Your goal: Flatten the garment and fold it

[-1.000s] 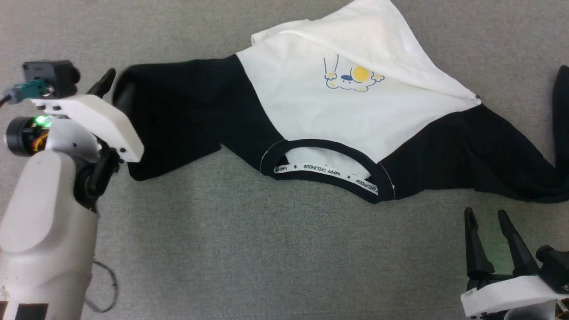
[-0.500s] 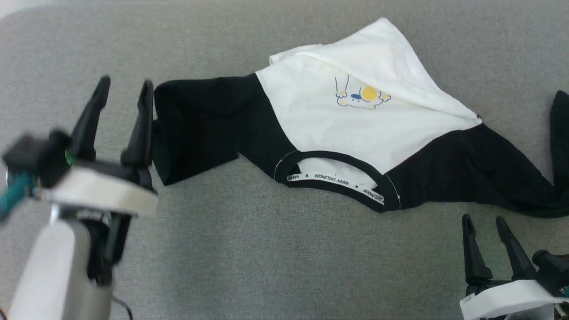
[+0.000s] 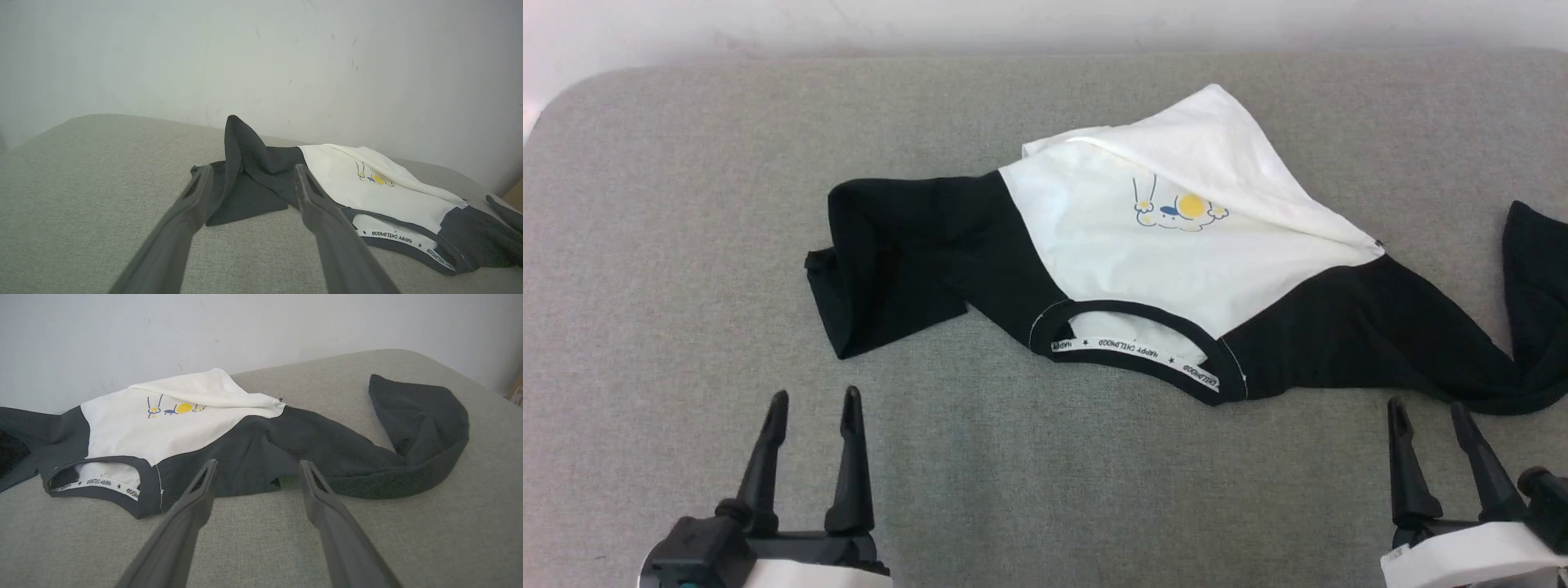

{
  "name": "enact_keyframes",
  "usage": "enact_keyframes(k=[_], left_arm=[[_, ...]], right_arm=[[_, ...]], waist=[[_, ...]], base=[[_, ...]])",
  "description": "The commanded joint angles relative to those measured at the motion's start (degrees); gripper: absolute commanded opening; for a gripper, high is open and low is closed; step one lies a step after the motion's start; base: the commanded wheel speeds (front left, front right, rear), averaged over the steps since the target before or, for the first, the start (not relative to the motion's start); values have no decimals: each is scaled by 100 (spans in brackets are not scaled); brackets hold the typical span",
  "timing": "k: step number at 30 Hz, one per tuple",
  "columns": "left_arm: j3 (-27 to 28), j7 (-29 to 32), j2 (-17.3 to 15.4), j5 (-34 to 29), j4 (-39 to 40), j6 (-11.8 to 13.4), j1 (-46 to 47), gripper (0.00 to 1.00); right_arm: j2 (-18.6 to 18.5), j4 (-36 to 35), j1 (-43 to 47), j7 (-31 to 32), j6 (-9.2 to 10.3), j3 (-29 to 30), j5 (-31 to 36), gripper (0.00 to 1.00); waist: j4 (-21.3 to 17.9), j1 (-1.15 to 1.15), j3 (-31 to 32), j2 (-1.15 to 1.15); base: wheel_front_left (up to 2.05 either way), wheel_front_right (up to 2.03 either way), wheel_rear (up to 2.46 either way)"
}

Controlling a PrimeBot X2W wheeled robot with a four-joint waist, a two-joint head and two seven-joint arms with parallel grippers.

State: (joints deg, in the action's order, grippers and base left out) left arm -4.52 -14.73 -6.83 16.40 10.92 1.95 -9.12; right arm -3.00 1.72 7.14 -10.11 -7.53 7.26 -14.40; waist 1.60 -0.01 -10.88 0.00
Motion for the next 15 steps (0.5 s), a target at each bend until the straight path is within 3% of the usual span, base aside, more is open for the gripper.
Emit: enact_keyframes(k=[1,7,11,15], left_arm=[[35,-25,44,-76,-4,-72,-20,100],[184,-26,224,-293,104,-314,46,100],[256,-26,287,-349,75,-447,169,100],[238,-26,337,-341,-43,-556,293,100]], right_arm=[[13,-64,-5,16,4,4,45,100],[13,-598,-478,662,4,90,387,100],[6,-699,-903,2134,4,258,643,100],[-281,-799,-1215,3483,4,232,837,100]], waist=[[19,1,23,0],[24,1,-100,0],[29,1,-245,0],[109,1,-409,0]], base=[[0,0,0],[0,0,0],[0,0,0],[0,0,0]])
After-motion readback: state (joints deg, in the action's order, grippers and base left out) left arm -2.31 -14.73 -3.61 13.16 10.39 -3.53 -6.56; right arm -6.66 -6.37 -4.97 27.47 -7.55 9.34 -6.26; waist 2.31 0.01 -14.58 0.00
